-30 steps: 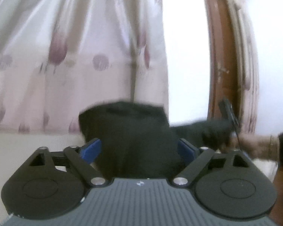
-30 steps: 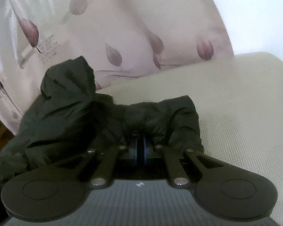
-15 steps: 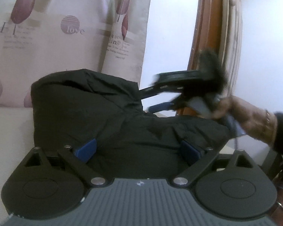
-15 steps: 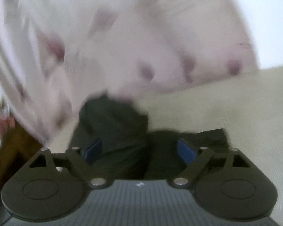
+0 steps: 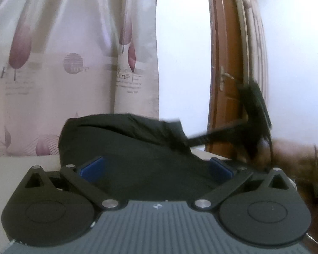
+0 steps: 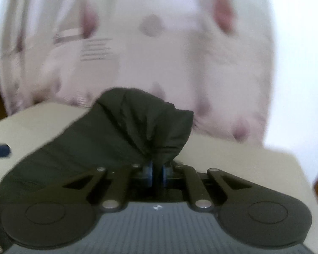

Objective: Fold large clothes

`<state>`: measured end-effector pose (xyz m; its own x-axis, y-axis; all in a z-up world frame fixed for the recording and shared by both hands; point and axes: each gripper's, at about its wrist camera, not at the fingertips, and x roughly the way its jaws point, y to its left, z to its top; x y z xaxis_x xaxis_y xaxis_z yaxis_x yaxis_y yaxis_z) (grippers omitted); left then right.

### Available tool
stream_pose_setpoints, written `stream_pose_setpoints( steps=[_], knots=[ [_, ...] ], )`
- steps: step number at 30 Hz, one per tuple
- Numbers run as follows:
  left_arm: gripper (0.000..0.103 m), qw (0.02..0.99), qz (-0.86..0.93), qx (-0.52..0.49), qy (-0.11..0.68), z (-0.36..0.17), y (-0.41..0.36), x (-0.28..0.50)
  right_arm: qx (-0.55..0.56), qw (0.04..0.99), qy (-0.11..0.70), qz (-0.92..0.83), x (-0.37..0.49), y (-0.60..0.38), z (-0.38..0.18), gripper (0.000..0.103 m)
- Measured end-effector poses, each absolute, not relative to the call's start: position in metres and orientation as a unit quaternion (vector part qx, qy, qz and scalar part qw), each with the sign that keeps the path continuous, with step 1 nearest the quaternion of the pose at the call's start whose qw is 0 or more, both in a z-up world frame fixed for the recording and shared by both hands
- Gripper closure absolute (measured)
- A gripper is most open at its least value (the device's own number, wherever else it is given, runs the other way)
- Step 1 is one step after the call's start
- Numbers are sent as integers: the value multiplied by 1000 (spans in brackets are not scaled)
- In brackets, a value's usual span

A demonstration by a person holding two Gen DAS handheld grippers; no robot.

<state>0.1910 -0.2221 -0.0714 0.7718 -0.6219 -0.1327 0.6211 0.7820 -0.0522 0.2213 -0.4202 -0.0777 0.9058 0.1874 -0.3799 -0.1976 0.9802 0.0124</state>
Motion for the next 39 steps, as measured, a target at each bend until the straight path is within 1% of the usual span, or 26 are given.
stream_pose_setpoints(
  steps=[2,4,5,6,10,13,14,15,16,17,18,20,23,24,25,26,27,28,29,30,31,33,34,37,38,39],
  knots=[
    [0,936,-343,-7,83,-72,-228,198,61,975,192,90,216,-447,-95,95],
    [5,931,-350,-4,104,-74,-238,208,141,969,185,85,215,-475,-111,95],
    [5,927,-356,-1,115,-76,-242,211,174,963,193,77,219,-488,-121,95],
    [5,926,-356,6,124,-79,-247,214,197,957,201,69,222,-498,-132,98],
    [5,925,-356,26,133,-89,-260,223,203,951,224,65,227,-503,-155,100],
    [5,922,-362,22,138,-91,-265,227,270,935,213,80,220,-521,-147,94],
    [4,921,-365,22,138,-92,-265,226,294,927,215,84,218,-528,-143,89],
    [4,920,-367,22,138,-93,-268,227,309,922,218,84,215,-533,-138,70],
    [4,919,-369,22,139,-96,-268,224,319,918,217,88,210,-537,-131,36],
    [4,917,-372,23,140,-97,-270,223,325,916,216,98,203,-538,-125,19],
    [4,917,-373,25,140,-99,-271,224,329,913,216,110,198,-538,-117,6],
    [3,917,-373,30,136,-103,-274,221,324,906,228,150,190,-530,-105,6],
    [2,918,-372,28,131,-105,-275,221,267,911,276,151,189,-505,-100,7],
    [2,919,-372,31,126,-105,-275,219,243,913,289,154,190,-495,-105,26],
    [2,919,-373,33,124,-104,-275,219,216,914,302,163,191,-486,-112,73],
    [2,919,-374,29,122,-102,-273,216,190,916,310,169,191,-477,-117,79],
    [1,918,-377,20,119,-99,-269,211,156,927,300,164,186,-469,-120,79],
    [0,919,-377,12,114,-96,-265,208,124,937,287,158,182,-465,-122,82],
    [0,924,-367,7,104,-92,-260,203,119,941,280,149,180,-467,-123,84],
    [0,931,-351,9,94,-89,-256,199,124,943,276,137,180,-471,-125,88],
    [0,939,-333,14,87,-86,-252,197,114,949,272,111,180,-476,-129,102],
    [3,942,-313,28,120,-90,-250,206,112,953,274,72,180,-488,-141,103],
    [2,939,-315,28,135,-94,-250,210,156,945,276,81,180,-501,-150,103],
    [2,939,-316,60,126,-100,-257,208,237,937,248,70,171,-523,-156,101],
    [2,937,-319,58,128,-100,-259,209,267,930,244,66,170,-531,-154,98],
    [2,936,-321,53,130,-100,-260,210,293,922,246,64,169,-538,-152,85]
  ],
)
